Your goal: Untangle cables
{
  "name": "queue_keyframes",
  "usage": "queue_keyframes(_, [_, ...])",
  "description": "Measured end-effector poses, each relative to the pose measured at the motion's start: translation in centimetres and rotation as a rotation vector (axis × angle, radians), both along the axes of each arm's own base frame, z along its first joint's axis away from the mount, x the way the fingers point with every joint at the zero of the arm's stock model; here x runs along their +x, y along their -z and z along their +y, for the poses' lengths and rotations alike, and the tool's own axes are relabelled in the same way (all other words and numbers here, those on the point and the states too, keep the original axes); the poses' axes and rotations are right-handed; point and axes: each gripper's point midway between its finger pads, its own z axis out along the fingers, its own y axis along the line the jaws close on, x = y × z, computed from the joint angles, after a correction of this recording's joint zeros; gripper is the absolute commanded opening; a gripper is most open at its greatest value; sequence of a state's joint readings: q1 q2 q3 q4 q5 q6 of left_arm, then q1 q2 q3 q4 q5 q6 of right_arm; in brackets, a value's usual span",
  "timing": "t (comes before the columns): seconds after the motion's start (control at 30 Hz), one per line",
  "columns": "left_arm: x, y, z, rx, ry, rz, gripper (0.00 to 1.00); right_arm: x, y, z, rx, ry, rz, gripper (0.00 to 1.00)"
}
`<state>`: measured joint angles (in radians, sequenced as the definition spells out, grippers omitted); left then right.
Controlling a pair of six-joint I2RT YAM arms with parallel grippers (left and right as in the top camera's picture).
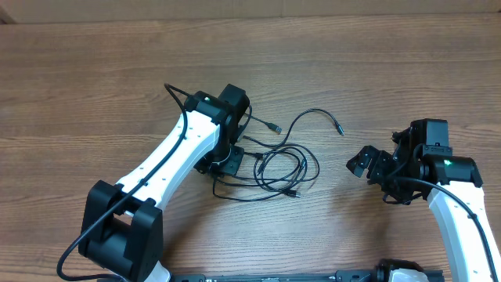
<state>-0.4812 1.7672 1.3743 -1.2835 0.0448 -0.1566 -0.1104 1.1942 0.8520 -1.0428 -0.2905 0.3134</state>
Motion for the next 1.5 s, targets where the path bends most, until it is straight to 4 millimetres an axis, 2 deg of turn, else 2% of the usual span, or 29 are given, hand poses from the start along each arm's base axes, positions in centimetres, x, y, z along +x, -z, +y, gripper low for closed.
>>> queue_keyframes(0.07, [0.8,-0.8,-0.7,-0.028,0.003,-0.025,0.04,-0.1,0.0,0.0,0.001,0.000,0.005,1.00])
queue_keyframes(0.17, [2.7,-3.0,-2.2,-0.097,0.006,-0.094,0.04,-0.2,0.0,0.1,0.006,-0.011,0.004,1.00])
queue_keyframes(0.37, [6.4,-8.0,-5.9,-0.276,0.016,-0.246,0.04,-0.1,-0.7,1.9,0.080,-0.143,-0.049,1.00])
queue_keyframes(0.63, [9.2,-12.5,-10.6,-0.540,-0.008,-0.353,0.04,0.5,-3.8,4.2,0.175,-0.323,-0.203,1.00])
queue_keyframes(0.77, [9.6,-14.5,-13.1,-0.701,-0.008,-0.355,0.04,0.5,-4.9,5.1,0.208,-0.391,-0.272,1.00])
queue_keyframes(0.93, [9.8,-18.2,-16.4,-0.939,0.026,-0.356,0.05,1.3,-6.1,6.0,0.250,-0.439,-0.358,1.00])
queue_keyframes(1.17, [9.1,-22.5,-19.5,-1.165,0.075,-0.331,0.04,2.9,-8.5,7.4,0.325,-0.504,-0.511,1.00])
queue_keyframes(1.5, [7.4,-25.1,-22.4,-1.285,0.108,-0.289,0.04,4.3,-12.1,8.9,0.415,-0.600,-0.710,1.00])
